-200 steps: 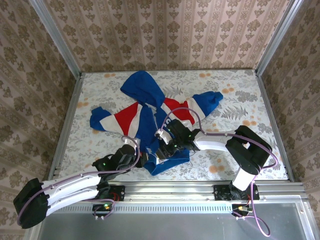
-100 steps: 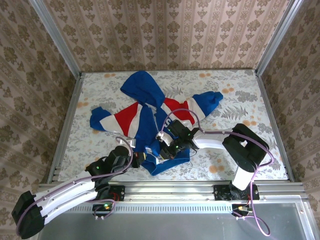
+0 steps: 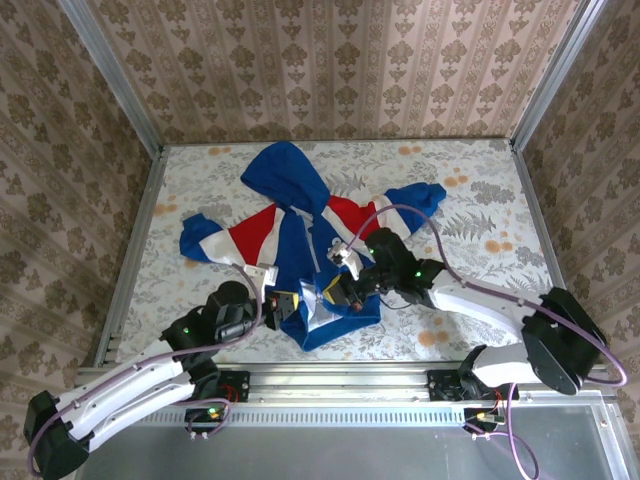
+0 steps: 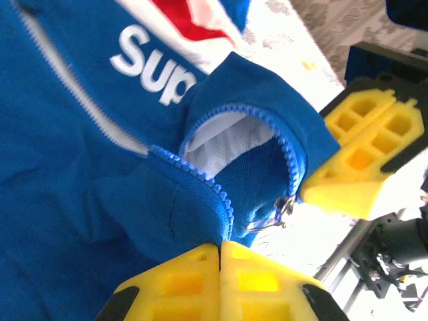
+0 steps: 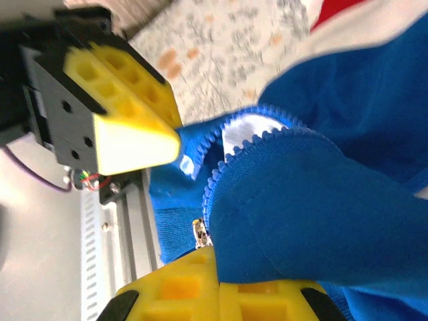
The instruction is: Zip up the jacket
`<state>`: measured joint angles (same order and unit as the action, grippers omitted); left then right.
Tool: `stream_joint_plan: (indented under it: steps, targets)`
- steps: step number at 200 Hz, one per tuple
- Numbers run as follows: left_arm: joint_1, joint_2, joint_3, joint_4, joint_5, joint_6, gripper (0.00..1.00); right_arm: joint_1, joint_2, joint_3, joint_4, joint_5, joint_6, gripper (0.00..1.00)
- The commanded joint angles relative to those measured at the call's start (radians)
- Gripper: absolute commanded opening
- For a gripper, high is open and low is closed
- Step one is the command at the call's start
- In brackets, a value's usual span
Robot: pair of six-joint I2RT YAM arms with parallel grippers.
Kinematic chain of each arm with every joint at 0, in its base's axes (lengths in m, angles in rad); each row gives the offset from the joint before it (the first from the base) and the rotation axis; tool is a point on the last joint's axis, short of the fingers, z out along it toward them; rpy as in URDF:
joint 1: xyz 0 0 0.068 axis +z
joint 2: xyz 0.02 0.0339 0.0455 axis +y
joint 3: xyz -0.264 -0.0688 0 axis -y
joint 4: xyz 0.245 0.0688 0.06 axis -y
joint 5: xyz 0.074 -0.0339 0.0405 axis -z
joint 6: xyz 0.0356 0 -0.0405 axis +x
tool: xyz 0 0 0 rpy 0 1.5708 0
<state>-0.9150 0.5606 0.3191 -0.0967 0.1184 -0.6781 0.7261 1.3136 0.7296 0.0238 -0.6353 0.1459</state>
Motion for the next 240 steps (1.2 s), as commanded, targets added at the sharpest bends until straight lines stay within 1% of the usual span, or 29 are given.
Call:
stream_joint_plan:
  steps: [1,26,47,66,94,119,151,198,240]
  targets:
    - [0.007,-0.01,0.028,0.111,0.069,0.097,0.0,-0.035,-0.055,-0.03,0.042,-0.087,0.043,0.0]
    - [0.007,-0.009,0.013,0.22,0.101,0.119,0.0,-0.07,-0.086,-0.042,0.067,-0.146,0.059,0.0]
    - [0.006,-0.009,-0.001,0.286,0.107,0.132,0.0,-0.085,-0.096,-0.048,0.085,-0.182,0.076,0.0]
    - [0.005,-0.003,-0.011,0.343,0.108,0.128,0.0,-0.088,-0.101,-0.058,0.115,-0.193,0.102,0.0]
    - [-0.002,0.033,-0.02,0.428,0.116,0.129,0.0,-0.089,-0.101,-0.081,0.209,-0.204,0.17,0.0]
    - [-0.006,0.072,-0.015,0.46,0.116,0.132,0.0,-0.09,-0.097,-0.095,0.278,-0.202,0.225,0.0]
    - [-0.005,0.081,-0.027,0.491,0.101,0.099,0.0,-0.089,-0.103,-0.118,0.353,-0.192,0.283,0.0]
    - [-0.004,0.066,-0.05,0.512,0.098,0.063,0.0,-0.09,-0.109,-0.139,0.409,-0.182,0.323,0.0]
    - [0.009,0.053,-0.077,0.534,0.102,0.036,0.0,-0.09,-0.109,-0.148,0.425,-0.176,0.332,0.0]
